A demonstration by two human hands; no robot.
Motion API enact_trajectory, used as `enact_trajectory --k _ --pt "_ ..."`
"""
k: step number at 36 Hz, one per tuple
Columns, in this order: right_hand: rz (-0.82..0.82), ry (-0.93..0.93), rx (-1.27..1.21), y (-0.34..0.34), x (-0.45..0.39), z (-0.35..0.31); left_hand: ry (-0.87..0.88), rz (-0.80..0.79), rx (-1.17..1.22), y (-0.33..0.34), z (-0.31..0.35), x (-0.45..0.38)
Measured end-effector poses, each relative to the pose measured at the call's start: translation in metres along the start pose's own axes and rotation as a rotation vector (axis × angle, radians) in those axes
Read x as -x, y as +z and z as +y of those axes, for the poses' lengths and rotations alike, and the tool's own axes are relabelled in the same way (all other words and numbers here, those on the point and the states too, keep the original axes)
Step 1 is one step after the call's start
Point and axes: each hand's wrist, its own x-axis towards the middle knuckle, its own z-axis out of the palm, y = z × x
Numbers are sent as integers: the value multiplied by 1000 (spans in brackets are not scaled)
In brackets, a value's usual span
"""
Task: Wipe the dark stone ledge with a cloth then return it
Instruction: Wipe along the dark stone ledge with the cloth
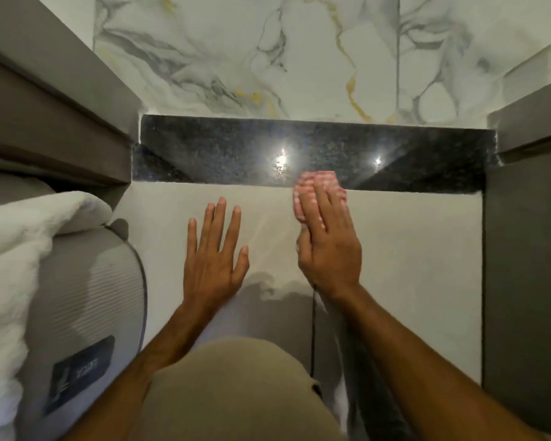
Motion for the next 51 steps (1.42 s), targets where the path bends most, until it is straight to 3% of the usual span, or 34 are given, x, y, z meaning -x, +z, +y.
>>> enact_trajectory --k 4,7,10,15,19,21,23,26,28,30,34,36,38,43,45,47,51 --pt "237 418 80 10 -36 -9 -18 2 10 3 -1 1" --pt "346 500 56 22 -90 -40 -66 42 3 4 1 3" --pt "187 260 24 35 -112 -79 -137 71 0 2 -5 6" --pt "-112 -425 -59 38 -59 -96 -211 82 -56 -3 -21 15" --pt "-142 -538 -21 24 -11 -52 -186 95 -107 0 -29 24" --pt "-70 -437 -7 22 -12 -37 -182 138 -95 4 -31 26" --pt "6 -195 -12 28 -30 -40 -203 150 -65 8 -32 24" --pt "163 198 -30 39 -71 -81 -228 133 -77 12 -32 24" --pt "218 299 -94 49 -97 -114 -242 124 -74 12 -32 25" --pt "164 172 -152 57 -111 -139 -267 110 -47 10 -31 23" --pt "-64 -508 -65 62 -85 -139 -281 143 -54 6 -30 26" --pt "-132 -668 -49 56 -62 -113 -272 159 -104 8 -32 31" --pt "-126 -601 -34 47 -46 -86 -285 159 -94 9 -34 31" --pt "119 186 -3 48 -87 -106 -299 177 -60 14 -35 28" --pt "176 255 -53 53 -118 -135 -310 172 -56 16 -35 28" --pt "98 68 -65 60 -137 -161 -334 181 -50 15 -34 28" --pt "-181 -509 -90 65 -134 -179 -370 233 7 10 -30 27"
